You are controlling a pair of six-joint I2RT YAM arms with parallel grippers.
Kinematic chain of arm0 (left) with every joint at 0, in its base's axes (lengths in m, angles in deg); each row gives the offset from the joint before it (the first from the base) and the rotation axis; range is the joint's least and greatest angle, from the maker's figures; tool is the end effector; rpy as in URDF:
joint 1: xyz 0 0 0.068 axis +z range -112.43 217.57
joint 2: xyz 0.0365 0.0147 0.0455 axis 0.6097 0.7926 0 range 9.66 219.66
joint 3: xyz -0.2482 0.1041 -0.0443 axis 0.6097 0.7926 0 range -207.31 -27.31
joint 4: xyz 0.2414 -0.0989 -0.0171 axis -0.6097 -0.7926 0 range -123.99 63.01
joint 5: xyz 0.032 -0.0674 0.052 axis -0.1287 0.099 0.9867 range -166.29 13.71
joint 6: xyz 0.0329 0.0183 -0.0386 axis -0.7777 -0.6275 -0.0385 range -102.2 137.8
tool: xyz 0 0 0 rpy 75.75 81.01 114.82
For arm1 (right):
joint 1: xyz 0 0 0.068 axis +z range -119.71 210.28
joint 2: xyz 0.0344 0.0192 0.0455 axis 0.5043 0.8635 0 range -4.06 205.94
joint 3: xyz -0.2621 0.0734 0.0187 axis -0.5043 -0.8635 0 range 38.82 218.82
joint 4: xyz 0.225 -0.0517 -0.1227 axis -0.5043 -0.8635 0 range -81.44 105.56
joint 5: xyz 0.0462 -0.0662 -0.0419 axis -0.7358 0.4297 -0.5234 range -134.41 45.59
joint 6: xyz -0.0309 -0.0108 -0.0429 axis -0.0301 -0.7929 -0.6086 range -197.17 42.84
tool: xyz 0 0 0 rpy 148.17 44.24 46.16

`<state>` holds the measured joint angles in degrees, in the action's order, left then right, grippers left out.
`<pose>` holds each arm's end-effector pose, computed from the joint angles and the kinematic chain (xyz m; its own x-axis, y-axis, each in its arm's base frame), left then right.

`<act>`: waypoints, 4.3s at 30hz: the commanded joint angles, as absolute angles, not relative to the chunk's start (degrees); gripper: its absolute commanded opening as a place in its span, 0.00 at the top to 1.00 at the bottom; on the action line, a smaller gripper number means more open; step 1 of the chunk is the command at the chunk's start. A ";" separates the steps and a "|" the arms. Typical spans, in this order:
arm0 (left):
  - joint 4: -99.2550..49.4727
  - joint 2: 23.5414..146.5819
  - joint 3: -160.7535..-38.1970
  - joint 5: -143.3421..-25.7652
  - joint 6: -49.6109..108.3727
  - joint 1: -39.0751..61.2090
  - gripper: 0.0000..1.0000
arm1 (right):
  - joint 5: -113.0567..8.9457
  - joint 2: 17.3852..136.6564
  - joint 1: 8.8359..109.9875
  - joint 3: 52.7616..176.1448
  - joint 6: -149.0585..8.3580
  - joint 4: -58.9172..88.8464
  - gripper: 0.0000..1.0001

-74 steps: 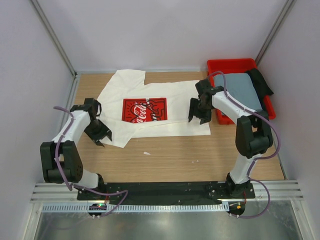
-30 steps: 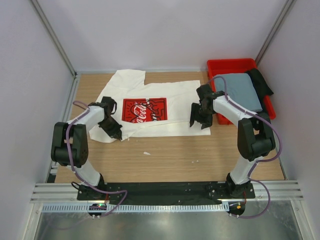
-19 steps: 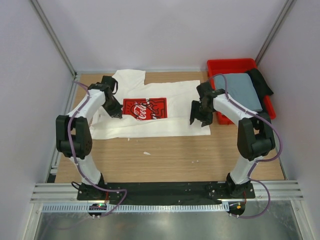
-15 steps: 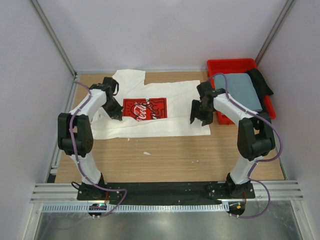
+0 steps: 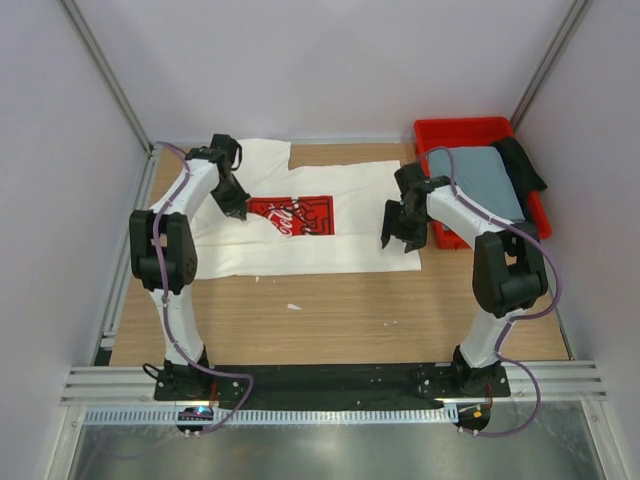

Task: Fold and stack the t-shirts
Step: Fold the tshirt

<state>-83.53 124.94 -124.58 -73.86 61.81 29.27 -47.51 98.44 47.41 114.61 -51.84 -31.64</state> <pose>0.4093 -0.0582 0.2279 -0.7784 -0.5880 -0.2201 -0.5670 0.8089 -0.1557 0.3371 0.1060 0.2094 -0.9619 0.1506 -0.2283 0.1142 0.9796 0.1653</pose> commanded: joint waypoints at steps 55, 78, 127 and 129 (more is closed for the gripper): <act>-84.83 129.82 -144.12 -61.64 46.81 30.18 0.40 | -62.94 111.86 48.37 129.33 -51.41 -0.47 0.22; -71.73 118.12 -123.55 -91.05 53.13 53.21 0.62 | -71.22 149.39 66.23 173.02 -41.92 15.21 0.48; -79.03 116.70 -103.07 -85.78 58.14 56.28 1.00 | -62.87 146.33 67.81 174.00 -40.77 18.81 0.97; -79.11 117.32 -102.19 -85.00 58.32 56.81 1.00 | -62.17 145.27 67.73 172.69 -41.30 18.90 0.97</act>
<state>-77.52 117.18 -102.64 -86.27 56.85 55.67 -64.32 151.00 67.63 174.23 -39.60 15.59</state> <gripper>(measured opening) 0.003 0.082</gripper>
